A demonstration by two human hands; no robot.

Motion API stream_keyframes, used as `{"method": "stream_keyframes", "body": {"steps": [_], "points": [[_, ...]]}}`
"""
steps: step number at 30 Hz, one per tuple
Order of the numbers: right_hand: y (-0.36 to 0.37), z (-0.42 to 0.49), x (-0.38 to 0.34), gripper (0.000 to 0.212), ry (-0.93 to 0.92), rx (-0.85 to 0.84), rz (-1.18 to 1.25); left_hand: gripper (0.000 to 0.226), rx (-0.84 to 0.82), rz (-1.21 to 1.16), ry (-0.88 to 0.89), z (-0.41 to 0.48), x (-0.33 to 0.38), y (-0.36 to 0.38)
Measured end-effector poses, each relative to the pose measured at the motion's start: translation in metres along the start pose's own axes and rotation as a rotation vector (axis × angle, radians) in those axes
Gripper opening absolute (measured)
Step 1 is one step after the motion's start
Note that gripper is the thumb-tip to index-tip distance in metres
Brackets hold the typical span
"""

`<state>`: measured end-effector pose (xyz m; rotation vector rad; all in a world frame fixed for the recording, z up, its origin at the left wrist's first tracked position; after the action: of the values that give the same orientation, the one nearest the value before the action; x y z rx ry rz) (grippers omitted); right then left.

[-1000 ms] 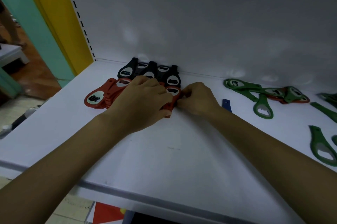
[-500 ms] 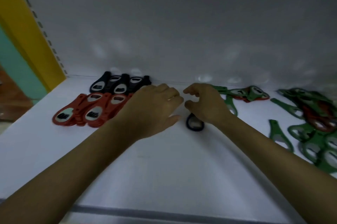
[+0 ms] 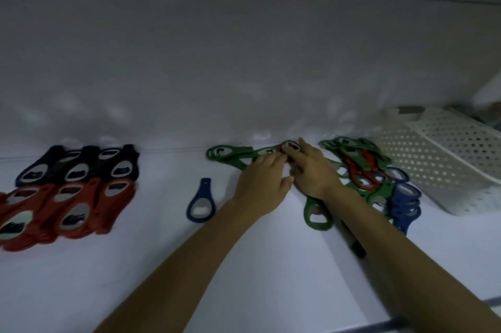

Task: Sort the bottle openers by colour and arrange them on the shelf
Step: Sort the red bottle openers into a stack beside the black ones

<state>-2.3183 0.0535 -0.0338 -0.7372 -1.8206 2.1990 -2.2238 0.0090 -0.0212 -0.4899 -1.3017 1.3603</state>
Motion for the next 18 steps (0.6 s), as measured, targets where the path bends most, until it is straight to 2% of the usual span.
{"method": "stream_keyframes", "body": {"steps": [5, 9, 11, 14, 18], "points": [[-0.025, -0.011, 0.015, 0.037, 0.119, 0.288, -0.094, 0.060, -0.028, 0.048, -0.168, -0.004, -0.035, 0.014], [-0.030, -0.012, 0.026, 0.024, 0.213, 0.265, -0.226, 0.062, 0.009, 0.096, -0.156, -0.003, -0.033, 0.013], [-0.027, -0.004, 0.014, 0.033, 0.098, 0.245, -0.252, 0.060, 0.020, 0.086, -0.147, -0.002, -0.033, 0.010], [-0.010, 0.009, -0.006, 0.053, -0.073, 0.118, -0.159, 0.052, 0.045, 0.057, -0.126, -0.003, -0.030, 0.007], [-0.003, 0.010, -0.001, 0.046, -0.070, 0.072, -0.149, 0.038, 0.099, -0.010, -0.131, -0.004, -0.030, 0.001]]}}
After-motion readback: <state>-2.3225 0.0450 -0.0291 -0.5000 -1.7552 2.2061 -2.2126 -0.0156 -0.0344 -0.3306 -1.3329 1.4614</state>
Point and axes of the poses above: each hand's wrist, its own z-axis towards the middle knuckle, its own y-axis out of the palm, x = y × z, the point moved 8 cm from there along z, towards the middle knuckle, and after that the axes turned 4 degrees about -y, right-handed, at the moved point
